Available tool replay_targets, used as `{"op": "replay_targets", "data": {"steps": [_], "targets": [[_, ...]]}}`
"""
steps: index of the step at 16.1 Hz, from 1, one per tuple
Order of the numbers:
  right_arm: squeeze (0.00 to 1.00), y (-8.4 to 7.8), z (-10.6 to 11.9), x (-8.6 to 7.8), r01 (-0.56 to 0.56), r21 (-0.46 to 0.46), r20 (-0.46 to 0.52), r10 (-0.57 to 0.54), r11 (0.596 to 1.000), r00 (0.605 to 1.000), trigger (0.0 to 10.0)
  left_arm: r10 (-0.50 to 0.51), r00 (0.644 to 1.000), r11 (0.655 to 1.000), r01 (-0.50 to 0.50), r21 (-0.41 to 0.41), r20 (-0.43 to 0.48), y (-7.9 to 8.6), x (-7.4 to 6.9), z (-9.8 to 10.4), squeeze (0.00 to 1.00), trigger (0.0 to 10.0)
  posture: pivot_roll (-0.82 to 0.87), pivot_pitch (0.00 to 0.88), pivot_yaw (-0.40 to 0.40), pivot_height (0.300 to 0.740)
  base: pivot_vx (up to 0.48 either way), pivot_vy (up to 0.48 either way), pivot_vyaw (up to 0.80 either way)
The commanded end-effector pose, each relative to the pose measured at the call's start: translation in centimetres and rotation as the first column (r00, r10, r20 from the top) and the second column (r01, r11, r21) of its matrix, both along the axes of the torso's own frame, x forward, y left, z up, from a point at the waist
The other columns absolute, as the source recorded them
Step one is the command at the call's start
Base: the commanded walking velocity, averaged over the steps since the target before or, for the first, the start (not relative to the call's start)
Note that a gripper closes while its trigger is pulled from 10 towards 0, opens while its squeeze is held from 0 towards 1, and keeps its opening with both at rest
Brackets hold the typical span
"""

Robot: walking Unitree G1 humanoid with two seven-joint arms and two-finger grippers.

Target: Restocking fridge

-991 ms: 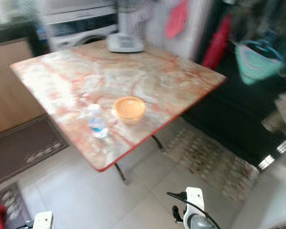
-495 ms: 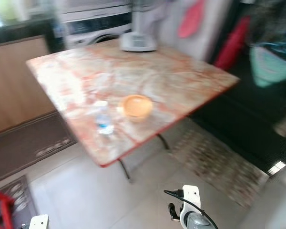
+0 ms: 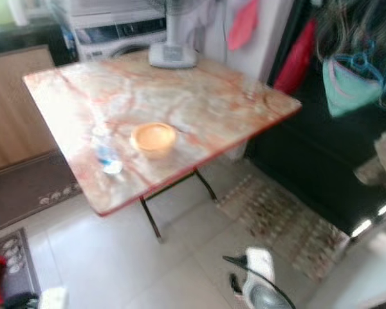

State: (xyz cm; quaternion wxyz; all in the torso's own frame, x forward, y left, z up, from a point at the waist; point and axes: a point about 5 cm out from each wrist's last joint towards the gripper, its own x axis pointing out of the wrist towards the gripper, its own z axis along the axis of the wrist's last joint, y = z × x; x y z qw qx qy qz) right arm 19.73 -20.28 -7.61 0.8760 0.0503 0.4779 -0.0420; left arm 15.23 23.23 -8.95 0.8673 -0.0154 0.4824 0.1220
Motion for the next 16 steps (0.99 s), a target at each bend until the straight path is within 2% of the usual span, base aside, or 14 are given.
{"op": "replay_targets", "data": {"steps": [1, 4, 5, 7, 8, 9, 10, 11, 12, 13, 14, 16], "targets": [[0.0, 0.4, 0.4, 0.8, 0.011, 0.006, 0.051, -0.012, 1.0, 0.999, 10.0, -0.003, 1.0, 0.999, 0.002, 0.054, 0.007, 0.9, -0.2, 0.2, 0.0, 10.0, 0.08, 0.0, -0.052, 0.74, 0.0, 0.0, 0.0], [0.0, 0.3, 1.2, 1.6, 0.094, 0.025, 0.232, -0.097, 0.995, 0.968, 10.0, 0.044, 0.988, 0.985, -0.067, 0.157, 0.145, 1.6, 0.4, 1.0, 0.0, 10.0, 0.08, 0.0, -0.047, 0.74, 0.0, 0.0, 0.0], [0.0, 0.2, 1.5, 1.8, 0.122, 0.025, 0.283, -0.124, 0.992, 0.951, 10.0, -0.003, 0.98, 0.976, -0.041, 0.214, 0.198, 1.7, 0.8, 1.5, 0.0, 10.0, 0.07, 0.0, -0.042, 0.74, 0.0, 0.0, 0.0], [0.0, 0.1, 1.9, 1.9, 0.14, 0.014, 0.336, -0.137, 0.99, 0.932, 10.0, 0.013, 0.964, 0.973, -0.073, 0.217, 0.267, 1.7, 1.0, 1.9, 0.0, 10.0, 0.07, 0.0, -0.043, 0.74, 0.0, 0.0, 0.0], [0.0, 0.0, 2.1, 2.0, 0.141, 0.014, 0.37, -0.136, 0.99, 0.919, 10.0, -0.079, 0.854, 0.958, -0.078, 0.276, 0.514, 1.5, 7.7, 6.4, 0.0, 10.0, 0.07, 0.0, -0.045, 0.74, 0.0, 0.0, 0.0], [0.0, 0.0, 2.2, 2.1, 0.13, 0.011, 0.389, -0.124, 0.991, 0.913, 10.0, -0.166, 0.782, 0.935, -0.069, 0.348, 0.601, 1.3, 10.7, 9.1, 0.0, 10.0, 0.07, 0.0, -0.045, 0.74, 0.0, 0.0, 0.0], [0.0, 0.0, 2.3, 2.1, 0.121, 0.01, 0.409, -0.115, 0.993, 0.905, 10.0, -0.208, 0.741, 0.923, -0.066, 0.378, 0.639, 0.9, 11.4, 10.1, 0.0, 10.0, 0.06, 0.0, -0.042, 0.74, 0.0, 0.0, 0.0], [0.0, -2.4, 7.1, 7.1, 0.11, -0.021, 0.611, -0.074, 0.994, 0.788, 10.0, -0.224, 0.654, 0.93, -0.079, 0.36, 0.722, -0.1, 12.7, 11.8, 0.0, 10.0, 0.05, 0.0, -0.033, 0.74, 0.0, 0.0, 0.0], [0.0, -2.4, 7.3, 7.2, 0.111, -0.022, 0.619, -0.074, 0.994, 0.782, 10.0, -0.219, 0.643, 0.933, -0.083, 0.351, 0.734, -0.1, 12.8, 12.0, 0.0, 10.0, 0.04, 0.0, -0.031, 0.74, 0.0, 0.0, 0.0], [0.0, -2.4, 7.8, 7.6, 0.104, -0.02, 0.65, -0.066, 0.994, 0.757, 10.0, -0.243, 0.585, 0.933, -0.076, 0.351, 0.773, -0.6, 13.4, 13.1, 0.0, 10.0, 0.05, 0.0, -0.03, 0.74, 0.0, 0.0, 0.0], [0.0, -2.3, 8.3, 7.9, 0.097, -0.03, 0.675, -0.051, 0.995, 0.736, 10.0, -0.28, 0.543, 0.926, -0.065, 0.371, 0.792, -1.0, 13.8, 13.9, 0.0, 10.0, 0.04, 0.0, -0.024, 0.74, 0.0, 0.0, 0.0], [0.0, -2.7, 9.2, 8.3, 0.121, -0.04, 0.732, -0.054, 0.992, 0.68, 10.0, -0.322, 0.474, 0.912, -0.079, 0.403, 0.82, -1.5, 14.1, 15.1, 0.0, 10.0, 0.05, 0.0, -0.024, 0.74, 0.0, 0.0, 0.0]]}}
